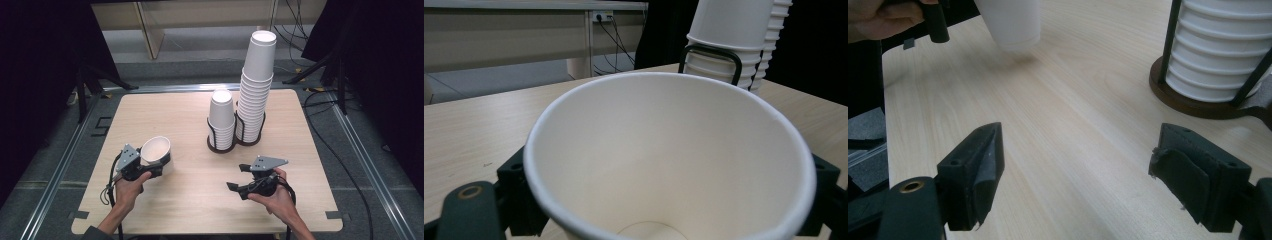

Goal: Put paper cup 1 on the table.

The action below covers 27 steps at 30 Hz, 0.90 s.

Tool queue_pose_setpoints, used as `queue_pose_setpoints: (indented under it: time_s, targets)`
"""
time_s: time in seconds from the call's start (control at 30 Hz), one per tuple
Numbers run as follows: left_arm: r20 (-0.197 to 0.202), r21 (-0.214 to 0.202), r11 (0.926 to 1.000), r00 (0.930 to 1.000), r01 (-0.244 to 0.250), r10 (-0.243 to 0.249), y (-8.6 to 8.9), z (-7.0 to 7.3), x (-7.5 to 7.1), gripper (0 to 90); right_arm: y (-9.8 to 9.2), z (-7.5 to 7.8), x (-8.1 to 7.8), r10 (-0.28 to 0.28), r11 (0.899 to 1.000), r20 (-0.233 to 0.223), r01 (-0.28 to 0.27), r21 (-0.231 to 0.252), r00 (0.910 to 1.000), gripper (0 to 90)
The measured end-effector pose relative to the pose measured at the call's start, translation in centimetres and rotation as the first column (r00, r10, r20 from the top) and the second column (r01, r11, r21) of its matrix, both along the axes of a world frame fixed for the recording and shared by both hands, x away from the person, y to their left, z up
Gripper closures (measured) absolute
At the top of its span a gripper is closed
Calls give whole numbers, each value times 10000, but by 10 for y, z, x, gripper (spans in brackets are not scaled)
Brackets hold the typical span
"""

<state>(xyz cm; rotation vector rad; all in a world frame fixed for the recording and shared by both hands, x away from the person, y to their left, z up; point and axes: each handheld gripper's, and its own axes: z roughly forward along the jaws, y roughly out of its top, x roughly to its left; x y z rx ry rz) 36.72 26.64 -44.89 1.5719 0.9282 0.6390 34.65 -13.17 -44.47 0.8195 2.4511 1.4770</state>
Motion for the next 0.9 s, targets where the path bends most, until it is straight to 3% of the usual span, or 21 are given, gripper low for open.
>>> queue_pose_setpoints:
  time_s: [0.33, 0.43, 0.53, 0.73, 0.8, 0.87, 0.9]
  targets:
    - [50, -7, 9998, 9998, -189, 189, 1, 0, 15, 145, -7, -1, 0, -308, 9995, -17, 308, 26, 9995, 207]
    - [74, 0, 9997, 9996, -256, 256, 1, 1, 19, 145, -6, -1, -1, -289, 9994, -215, 293, 185, 9993, 207]
    - [100, -53, 9993, 9992, -378, 378, 1, 1, 24, 146, -8, -1, 1, -186, 9998, 35, 186, 76, 9998, 207]
    - [204, 135, 9975, 9974, -692, 689, 5, 3, 35, 145, -10, -1, 1, -281, 9995, -110, 282, 112, 9995, 207]
    - [166, 102, 9968, 9968, -789, 788, 7, 3, 39, 145, -11, -1, 1, -386, 9993, 19, 385, 36, 9993, 207]
    - [197, 79, 9959, 9957, -905, 903, 8, 3, 42, 146, -11, -1, 0, -420, 9991, -213, 422, 93, 9989, 206]
    - [260, -62, 9960, 9957, -886, 887, 8, 1, 44, 145, -12, -2, 1, -342, 9994, -34, 342, 41, 9994, 206]
